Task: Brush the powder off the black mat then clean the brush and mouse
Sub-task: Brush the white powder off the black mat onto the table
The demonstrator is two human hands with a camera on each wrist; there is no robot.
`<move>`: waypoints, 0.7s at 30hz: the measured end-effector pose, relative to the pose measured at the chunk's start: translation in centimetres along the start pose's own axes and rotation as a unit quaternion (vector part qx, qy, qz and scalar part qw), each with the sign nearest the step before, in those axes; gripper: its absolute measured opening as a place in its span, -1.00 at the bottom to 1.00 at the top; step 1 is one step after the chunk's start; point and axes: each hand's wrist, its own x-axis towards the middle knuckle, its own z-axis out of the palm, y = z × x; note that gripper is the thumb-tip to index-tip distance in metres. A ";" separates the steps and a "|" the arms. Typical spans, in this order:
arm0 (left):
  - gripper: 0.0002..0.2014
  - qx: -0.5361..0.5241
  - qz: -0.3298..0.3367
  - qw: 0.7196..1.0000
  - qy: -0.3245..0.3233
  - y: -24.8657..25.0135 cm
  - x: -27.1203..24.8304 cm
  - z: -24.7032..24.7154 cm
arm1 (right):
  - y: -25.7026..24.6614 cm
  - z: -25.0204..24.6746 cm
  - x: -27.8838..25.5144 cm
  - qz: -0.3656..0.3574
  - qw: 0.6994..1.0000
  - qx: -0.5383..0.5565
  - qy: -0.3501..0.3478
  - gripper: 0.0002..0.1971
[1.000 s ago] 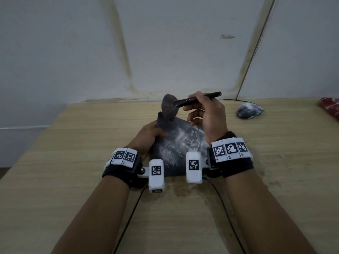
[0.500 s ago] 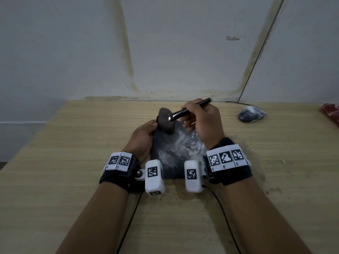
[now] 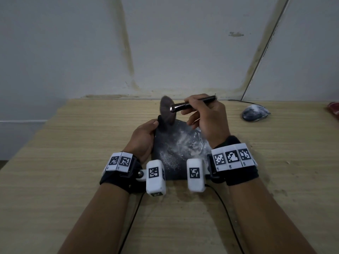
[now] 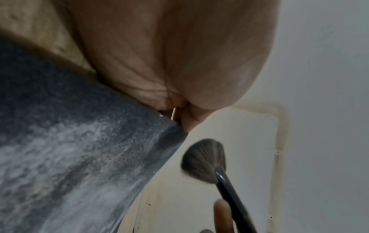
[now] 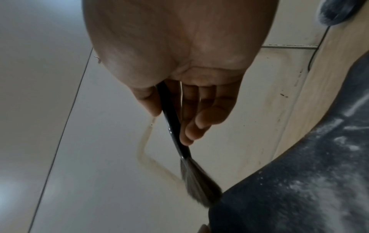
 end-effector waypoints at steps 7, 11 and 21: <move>-0.66 -0.011 0.000 1.000 0.013 0.1 0.1 -0.3 | -0.1 0.0 0.1 0.062 0.997 -0.050 -0.016 -0.79; -0.69 0.009 0.014 1.000 0.000 0.4 -0.3 -0.4 | -0.6 -0.3 0.3 0.033 0.999 -0.029 -0.010 -0.80; -0.69 0.013 0.036 0.999 0.007 0.6 0.0 -1.0 | -1.6 -0.2 0.7 0.019 0.999 -0.033 0.000 -0.82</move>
